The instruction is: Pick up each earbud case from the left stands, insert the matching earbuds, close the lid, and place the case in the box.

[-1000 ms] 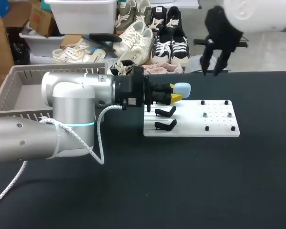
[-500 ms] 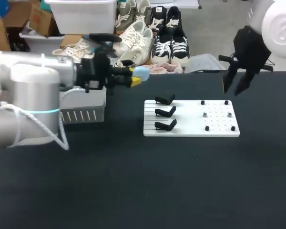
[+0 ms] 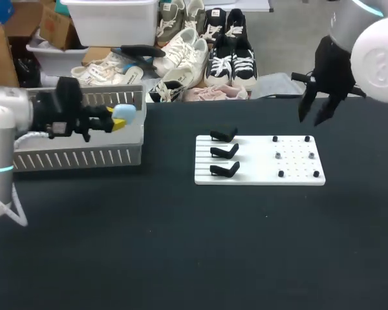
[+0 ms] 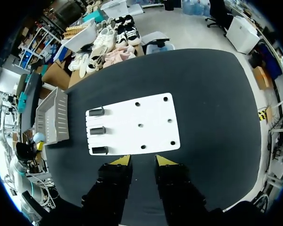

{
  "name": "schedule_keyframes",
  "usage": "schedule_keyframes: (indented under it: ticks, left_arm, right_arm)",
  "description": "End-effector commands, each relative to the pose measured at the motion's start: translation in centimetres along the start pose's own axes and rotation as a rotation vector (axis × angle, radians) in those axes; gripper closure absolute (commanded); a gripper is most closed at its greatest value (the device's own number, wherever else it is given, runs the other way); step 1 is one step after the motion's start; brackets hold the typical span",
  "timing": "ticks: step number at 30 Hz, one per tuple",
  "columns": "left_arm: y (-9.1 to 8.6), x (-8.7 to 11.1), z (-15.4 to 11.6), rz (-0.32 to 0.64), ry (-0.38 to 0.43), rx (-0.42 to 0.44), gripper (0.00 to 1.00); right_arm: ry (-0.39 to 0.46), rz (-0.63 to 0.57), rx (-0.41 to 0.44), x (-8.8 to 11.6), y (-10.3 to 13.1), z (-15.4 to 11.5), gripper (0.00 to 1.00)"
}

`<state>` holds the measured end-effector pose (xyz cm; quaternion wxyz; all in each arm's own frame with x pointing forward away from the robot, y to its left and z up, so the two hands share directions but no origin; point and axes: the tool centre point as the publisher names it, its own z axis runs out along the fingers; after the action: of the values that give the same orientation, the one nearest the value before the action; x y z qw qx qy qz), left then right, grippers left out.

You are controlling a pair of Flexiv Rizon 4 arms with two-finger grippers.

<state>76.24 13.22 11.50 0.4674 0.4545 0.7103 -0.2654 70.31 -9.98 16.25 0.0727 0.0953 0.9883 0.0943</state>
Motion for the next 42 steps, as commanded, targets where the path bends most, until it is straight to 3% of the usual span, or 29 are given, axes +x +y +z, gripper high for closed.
schedule_keyframes:
  ticks: [1,10,16,19,21,22,32,42]
  left_arm:
    - [1.4,1.6,-1.2,-0.008,-0.062,-0.048,1.0]
    - [6.3,2.7,0.5,-0.039,-0.02,0.017,1.0]
    - [8.4,3.0,1.6,-0.053,0.027,0.074,1.0]
    - [8.7,3.0,1.7,-0.06,0.034,0.093,0.56]
    - [8.5,3.0,1.8,-0.066,0.046,0.099,0.13]
    - [8.3,3.0,1.7,-0.067,0.046,0.101,0.0]
    - [5.5,1.6,0.7,-0.047,0.026,0.095,0.0]
    - [-0.3,-1.0,3.0,-0.026,-0.051,0.123,0.0]
  right_arm:
    - [-0.007,0.021,0.007,0.0,0.7,0.4,0.71]
    - [0.006,0.061,0.017,0.0,1.1,0.8,0.73]
    - [0.015,0.077,0.018,0.5,0.9,1.2,0.73]
    - [0.019,0.085,0.015,0.9,0.6,1.5,0.73]
    - [0.023,0.089,0.013,1.1,0.5,1.6,0.73]
    - [0.024,0.089,0.012,1.1,0.5,1.7,0.74]
    - [0.004,0.07,0.0,0.9,0.4,1.0,0.73]
    - [-0.03,0.031,-0.058,-0.1,-0.7,0.4,0.71]
